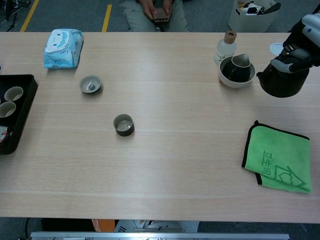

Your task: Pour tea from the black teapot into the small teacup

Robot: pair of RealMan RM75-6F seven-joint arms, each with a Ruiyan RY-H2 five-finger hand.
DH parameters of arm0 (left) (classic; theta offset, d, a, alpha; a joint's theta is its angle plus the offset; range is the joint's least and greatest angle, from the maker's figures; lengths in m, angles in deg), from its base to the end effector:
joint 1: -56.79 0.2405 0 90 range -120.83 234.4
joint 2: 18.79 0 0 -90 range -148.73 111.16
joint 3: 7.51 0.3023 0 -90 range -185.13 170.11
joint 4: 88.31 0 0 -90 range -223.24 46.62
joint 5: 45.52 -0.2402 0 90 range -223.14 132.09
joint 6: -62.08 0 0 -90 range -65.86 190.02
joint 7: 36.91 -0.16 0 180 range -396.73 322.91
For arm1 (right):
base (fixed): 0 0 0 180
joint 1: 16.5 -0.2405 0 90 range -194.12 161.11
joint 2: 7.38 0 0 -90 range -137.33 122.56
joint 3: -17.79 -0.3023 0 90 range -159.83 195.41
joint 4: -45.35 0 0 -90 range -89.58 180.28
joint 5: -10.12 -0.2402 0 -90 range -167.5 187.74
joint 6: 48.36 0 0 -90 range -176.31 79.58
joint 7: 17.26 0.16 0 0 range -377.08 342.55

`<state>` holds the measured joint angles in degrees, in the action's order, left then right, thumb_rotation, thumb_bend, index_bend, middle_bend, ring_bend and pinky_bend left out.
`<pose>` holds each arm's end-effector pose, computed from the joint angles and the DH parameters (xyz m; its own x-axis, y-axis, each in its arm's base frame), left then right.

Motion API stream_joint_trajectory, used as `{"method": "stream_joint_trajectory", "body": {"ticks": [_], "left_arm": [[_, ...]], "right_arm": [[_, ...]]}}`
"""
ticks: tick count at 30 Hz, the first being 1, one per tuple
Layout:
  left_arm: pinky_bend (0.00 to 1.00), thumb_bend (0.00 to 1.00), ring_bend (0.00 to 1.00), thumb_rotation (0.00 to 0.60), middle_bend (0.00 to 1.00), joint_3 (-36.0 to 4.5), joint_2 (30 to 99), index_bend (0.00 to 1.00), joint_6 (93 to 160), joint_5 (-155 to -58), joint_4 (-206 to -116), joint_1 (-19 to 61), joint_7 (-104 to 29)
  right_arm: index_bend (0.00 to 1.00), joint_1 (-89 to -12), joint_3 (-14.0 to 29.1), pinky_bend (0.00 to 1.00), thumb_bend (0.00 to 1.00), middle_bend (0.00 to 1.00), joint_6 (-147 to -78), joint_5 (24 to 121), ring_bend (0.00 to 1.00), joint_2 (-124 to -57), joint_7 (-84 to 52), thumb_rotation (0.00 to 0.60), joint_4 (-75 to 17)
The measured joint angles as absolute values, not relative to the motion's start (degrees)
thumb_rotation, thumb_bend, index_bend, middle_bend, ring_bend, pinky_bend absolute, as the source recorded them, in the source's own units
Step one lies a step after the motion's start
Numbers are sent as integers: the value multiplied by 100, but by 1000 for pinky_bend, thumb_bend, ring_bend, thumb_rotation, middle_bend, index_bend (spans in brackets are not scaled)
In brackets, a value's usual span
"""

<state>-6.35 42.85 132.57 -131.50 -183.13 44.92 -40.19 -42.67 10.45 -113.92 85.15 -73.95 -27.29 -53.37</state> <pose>-0.3563 0.2225 0.1165 0.4679 0.2650 0.8431 0.8837 -0.1331 -0.4486 -0.2652 -0.3297 0.0927 0.4178 -0.1519 0.8958 -0.8956 -0.2346 0.3779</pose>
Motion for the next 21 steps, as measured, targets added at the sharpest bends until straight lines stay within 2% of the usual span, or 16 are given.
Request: {"method": "stream_joint_trajectory", "body": {"ticks": [8, 21], "left_arm": [[154, 392, 191, 600, 161, -626, 4404, 150, 12587, -13158, -18229, 4055, -3900], [154, 392, 191, 600, 157, -618, 4709, 137, 11297, -12945, -18564, 3245, -3933]], "right_arm": [[1000, -4243, 981, 204, 299, 994, -11520, 8592, 981, -7394, -2629, 522, -5400], [1000, -4194, 937, 204, 296, 994, -11641, 8680, 981, -7456, -2431, 522, -5418]]}}
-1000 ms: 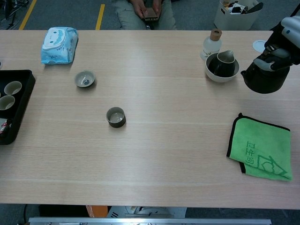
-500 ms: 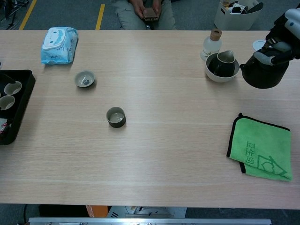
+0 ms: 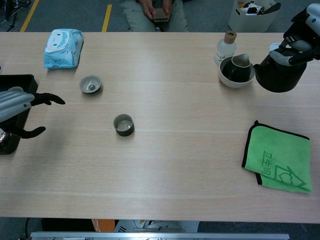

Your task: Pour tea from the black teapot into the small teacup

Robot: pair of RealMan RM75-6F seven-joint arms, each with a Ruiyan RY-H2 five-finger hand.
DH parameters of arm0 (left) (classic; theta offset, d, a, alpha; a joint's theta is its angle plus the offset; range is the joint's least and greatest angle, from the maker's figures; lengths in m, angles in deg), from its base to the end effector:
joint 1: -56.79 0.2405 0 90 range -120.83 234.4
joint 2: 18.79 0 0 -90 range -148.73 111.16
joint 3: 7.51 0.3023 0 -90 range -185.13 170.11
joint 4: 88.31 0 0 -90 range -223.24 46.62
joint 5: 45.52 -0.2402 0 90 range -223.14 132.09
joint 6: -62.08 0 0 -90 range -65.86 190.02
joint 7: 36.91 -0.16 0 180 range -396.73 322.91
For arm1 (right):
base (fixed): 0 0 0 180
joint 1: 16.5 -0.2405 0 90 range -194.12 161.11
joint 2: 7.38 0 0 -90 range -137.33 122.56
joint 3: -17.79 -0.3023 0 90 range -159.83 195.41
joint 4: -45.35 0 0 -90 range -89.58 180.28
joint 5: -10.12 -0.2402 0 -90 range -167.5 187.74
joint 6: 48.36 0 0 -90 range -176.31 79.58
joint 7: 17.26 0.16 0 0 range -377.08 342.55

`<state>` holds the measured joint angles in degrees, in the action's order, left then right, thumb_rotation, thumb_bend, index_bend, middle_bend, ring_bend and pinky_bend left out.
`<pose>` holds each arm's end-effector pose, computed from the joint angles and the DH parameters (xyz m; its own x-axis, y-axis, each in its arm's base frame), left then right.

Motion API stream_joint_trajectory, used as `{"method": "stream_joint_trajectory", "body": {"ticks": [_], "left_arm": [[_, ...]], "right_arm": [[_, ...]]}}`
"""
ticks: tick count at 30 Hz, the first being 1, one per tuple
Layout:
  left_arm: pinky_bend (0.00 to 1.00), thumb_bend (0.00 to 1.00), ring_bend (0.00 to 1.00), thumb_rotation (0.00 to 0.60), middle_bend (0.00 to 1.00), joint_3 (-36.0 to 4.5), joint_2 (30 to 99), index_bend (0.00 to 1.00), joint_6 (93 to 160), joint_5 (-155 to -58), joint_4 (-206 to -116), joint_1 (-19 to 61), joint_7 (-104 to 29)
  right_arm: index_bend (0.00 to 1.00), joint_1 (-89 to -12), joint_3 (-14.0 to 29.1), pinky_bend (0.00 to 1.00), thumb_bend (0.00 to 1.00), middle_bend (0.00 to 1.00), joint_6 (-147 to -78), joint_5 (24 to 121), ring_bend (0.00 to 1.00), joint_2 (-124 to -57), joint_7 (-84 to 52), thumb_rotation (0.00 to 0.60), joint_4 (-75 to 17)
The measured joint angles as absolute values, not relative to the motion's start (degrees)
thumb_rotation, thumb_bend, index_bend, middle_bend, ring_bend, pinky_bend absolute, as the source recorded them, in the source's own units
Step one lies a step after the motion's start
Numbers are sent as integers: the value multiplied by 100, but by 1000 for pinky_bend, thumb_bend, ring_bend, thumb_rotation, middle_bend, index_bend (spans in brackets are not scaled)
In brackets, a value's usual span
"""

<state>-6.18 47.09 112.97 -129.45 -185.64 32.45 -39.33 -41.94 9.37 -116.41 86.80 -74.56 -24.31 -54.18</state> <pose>-0.3060 0.2652 0.0387 0.4444 0.5111 0.7358 0.8933 -0.3148 -0.3209 -0.2551 -0.3284 0.0961 0.3454 -0.1140 0.9315 -0.9187 -0.2435 0.3109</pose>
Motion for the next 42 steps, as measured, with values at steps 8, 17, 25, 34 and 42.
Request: {"method": "stream_joint_trajectory", "body": {"ticks": [8, 17, 25, 34, 42], "left_arm": [[154, 392, 190, 582, 149, -702, 4895, 127, 10893, -12252, -18705, 2961, -4265], [154, 392, 189, 492, 140, -777, 5077, 114, 10809, -11317, -18908, 2778, -4813], [154, 392, 188, 410, 137, -728, 5348, 102, 10831, -10691, -19023, 2575, -5348], [154, 381, 112, 563, 102, -749, 5753, 33, 10931, -10498, -19012, 2359, -5600], [143, 342, 89, 600, 88, -852, 6223, 58, 10949, -10428, -18764, 2113, -5730]], "right_arm": [[1000, -4182, 916, 204, 296, 995, -11690, 8761, 981, -7546, -2240, 523, -5381], [1000, -4144, 930, 204, 296, 995, -11729, 8831, 981, -7673, -1973, 522, -5315], [1000, -4139, 943, 204, 296, 995, -11734, 8917, 981, -7779, -1794, 523, -5247], [1000, -4148, 949, 204, 295, 995, -11682, 8902, 981, -7812, -1786, 523, -5226], [1000, -4151, 908, 204, 294, 995, -11695, 8880, 981, -7811, -1770, 523, -5236]]}}
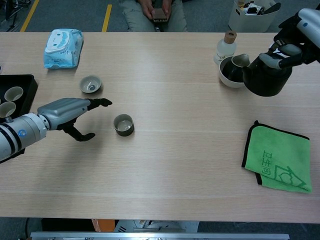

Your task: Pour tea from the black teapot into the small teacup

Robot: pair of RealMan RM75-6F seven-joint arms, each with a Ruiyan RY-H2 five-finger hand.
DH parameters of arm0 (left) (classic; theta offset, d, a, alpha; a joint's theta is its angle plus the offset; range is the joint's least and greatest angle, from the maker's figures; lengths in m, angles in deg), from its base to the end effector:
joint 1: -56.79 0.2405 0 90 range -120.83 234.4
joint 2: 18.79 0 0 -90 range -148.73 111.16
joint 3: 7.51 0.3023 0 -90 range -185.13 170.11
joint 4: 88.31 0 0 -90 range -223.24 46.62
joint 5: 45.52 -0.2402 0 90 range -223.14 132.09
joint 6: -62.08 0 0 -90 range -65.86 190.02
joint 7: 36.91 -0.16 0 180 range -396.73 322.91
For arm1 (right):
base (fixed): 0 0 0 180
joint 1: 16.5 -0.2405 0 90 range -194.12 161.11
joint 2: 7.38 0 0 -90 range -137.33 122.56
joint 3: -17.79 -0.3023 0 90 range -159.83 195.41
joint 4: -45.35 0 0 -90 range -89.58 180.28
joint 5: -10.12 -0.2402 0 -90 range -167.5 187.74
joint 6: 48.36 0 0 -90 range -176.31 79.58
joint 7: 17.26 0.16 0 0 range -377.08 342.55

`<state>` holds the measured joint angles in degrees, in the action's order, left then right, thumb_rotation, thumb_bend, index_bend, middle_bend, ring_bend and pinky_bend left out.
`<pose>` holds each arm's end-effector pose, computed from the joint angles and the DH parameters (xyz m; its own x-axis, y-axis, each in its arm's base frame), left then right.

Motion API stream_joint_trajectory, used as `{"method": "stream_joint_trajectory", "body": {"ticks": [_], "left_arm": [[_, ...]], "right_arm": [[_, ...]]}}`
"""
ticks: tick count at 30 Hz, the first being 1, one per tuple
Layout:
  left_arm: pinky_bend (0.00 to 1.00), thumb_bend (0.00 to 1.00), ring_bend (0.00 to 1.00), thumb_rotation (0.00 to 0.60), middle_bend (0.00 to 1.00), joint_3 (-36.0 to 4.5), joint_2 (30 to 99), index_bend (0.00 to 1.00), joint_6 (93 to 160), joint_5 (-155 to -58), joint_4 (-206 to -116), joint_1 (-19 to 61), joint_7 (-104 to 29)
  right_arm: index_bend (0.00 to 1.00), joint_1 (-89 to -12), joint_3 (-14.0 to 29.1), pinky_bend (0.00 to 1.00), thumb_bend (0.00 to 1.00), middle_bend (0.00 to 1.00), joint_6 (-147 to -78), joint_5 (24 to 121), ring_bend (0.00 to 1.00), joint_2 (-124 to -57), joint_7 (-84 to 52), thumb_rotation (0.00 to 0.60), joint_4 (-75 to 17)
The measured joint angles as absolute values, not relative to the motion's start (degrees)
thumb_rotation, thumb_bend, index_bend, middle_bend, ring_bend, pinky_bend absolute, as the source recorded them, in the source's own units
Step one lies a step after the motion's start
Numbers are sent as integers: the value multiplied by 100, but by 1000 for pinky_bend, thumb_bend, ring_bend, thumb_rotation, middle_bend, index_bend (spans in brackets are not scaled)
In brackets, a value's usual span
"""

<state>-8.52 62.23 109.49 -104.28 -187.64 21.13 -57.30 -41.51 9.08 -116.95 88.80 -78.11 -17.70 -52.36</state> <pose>-0.2279 0.2952 -0.0594 0.3874 0.5971 0.7024 0.9193 -0.3072 -0.2459 -0.2509 -0.3265 0.0777 0.2170 -0.1381 0.9664 -0.9510 -0.2534 0.1773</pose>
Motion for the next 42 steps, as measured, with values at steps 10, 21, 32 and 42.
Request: {"method": "stream_joint_trajectory", "body": {"ticks": [10, 21, 32, 42], "left_arm": [[123, 341, 25, 600, 57, -886, 6755, 110, 10966, -10249, -18446, 1798, -6098], [112, 342, 12, 600, 47, -752, 7098, 125, 11072, -10197, -18091, 1647, -6398], [112, 345, 22, 600, 71, -721, 7378, 201, 11200, -10285, -17741, 1662, -6357], [112, 346, 44, 600, 110, -750, 7551, 266, 11231, -10342, -17550, 1681, -6252]], "right_arm": [[1000, -4154, 889, 204, 294, 995, -11679, 8864, 981, -7803, -1718, 522, -5222], [1000, -4132, 888, 204, 294, 995, -11692, 8881, 981, -7744, -1673, 521, -5259], [1000, -4112, 885, 204, 294, 995, -11705, 8878, 981, -7711, -1649, 523, -5276], [1000, -4089, 889, 204, 294, 995, -11712, 8882, 981, -7686, -1590, 523, -5273]]}}
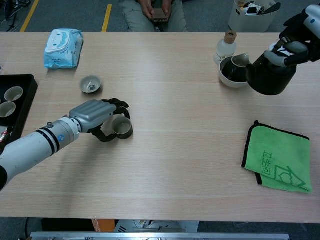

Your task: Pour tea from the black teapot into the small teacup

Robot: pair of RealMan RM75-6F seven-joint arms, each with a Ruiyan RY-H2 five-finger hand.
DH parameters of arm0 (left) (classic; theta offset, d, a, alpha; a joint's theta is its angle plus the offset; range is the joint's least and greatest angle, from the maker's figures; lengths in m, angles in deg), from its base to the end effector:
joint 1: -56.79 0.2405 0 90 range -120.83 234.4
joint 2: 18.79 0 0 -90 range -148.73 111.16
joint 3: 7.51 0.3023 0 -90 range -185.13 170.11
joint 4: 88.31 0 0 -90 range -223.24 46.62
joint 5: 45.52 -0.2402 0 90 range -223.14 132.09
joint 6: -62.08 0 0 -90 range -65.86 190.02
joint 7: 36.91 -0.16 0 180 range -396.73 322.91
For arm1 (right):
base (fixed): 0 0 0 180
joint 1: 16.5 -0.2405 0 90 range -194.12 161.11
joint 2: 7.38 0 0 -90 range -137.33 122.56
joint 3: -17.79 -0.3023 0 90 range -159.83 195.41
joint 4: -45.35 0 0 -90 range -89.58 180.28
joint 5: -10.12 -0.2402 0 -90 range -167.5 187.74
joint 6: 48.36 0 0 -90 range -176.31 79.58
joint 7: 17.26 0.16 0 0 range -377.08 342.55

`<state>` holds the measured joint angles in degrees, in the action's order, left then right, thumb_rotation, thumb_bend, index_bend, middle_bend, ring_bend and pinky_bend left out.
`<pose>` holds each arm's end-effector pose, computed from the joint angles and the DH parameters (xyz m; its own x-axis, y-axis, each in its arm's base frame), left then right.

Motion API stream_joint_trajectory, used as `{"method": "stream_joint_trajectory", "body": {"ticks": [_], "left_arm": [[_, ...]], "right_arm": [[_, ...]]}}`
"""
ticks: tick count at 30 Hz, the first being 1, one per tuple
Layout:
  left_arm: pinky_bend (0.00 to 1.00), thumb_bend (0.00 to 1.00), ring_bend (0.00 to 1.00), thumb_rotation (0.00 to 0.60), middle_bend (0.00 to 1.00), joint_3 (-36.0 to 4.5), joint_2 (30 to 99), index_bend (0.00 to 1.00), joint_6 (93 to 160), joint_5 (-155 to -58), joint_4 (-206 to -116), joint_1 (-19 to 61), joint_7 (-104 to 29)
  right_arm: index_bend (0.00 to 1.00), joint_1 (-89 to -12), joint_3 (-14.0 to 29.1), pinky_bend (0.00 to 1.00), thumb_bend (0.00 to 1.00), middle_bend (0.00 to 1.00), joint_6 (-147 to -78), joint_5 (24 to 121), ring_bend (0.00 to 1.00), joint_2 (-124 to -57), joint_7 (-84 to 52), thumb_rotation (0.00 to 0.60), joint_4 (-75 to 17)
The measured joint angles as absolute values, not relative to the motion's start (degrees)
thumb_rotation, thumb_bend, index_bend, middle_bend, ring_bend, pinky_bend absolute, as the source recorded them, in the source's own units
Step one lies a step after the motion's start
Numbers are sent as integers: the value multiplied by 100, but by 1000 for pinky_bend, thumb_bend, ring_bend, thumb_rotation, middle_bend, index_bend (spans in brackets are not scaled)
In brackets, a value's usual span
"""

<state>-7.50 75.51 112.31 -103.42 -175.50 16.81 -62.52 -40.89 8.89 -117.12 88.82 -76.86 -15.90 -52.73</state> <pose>-0.2073 0.3097 -0.1263 0.4935 0.5238 0.6943 0.8617 -0.4029 -0.3085 -0.2552 -0.3252 0.0862 0.1977 -0.1361 0.9708 -0.9574 -0.2395 0.1614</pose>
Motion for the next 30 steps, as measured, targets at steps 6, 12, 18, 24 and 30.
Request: {"method": "stream_joint_trajectory", "body": {"ticks": [6, 12, 18, 24, 30], "left_arm": [[112, 346, 52, 600, 117, -782, 7600, 297, 11191, -10295, -17507, 1684, -6177], [112, 346, 52, 600, 123, -841, 7641, 308, 11146, -10245, -17512, 1674, -6091], [112, 346, 52, 600, 124, -942, 7700, 309, 11088, -10146, -17518, 1617, -6037], [112, 346, 52, 600, 124, -1053, 7782, 309, 11035, -10000, -17513, 1518, -6053], [112, 346, 52, 600, 124, -1149, 7880, 309, 11002, -9831, -17489, 1411, -6089]], "right_arm": [[1000, -4082, 882, 204, 293, 995, -11720, 8875, 981, -7681, -1583, 523, -5265], [1000, -4075, 890, 204, 294, 995, -11711, 8875, 981, -7677, -1569, 523, -5249], [1000, -4064, 891, 204, 293, 995, -11715, 8871, 981, -7666, -1563, 524, -5252], [1000, -4054, 896, 204, 293, 995, -11713, 8873, 981, -7656, -1551, 523, -5253], [1000, -4040, 903, 204, 293, 995, -11732, 8902, 981, -7643, -1528, 522, -5258]]}}
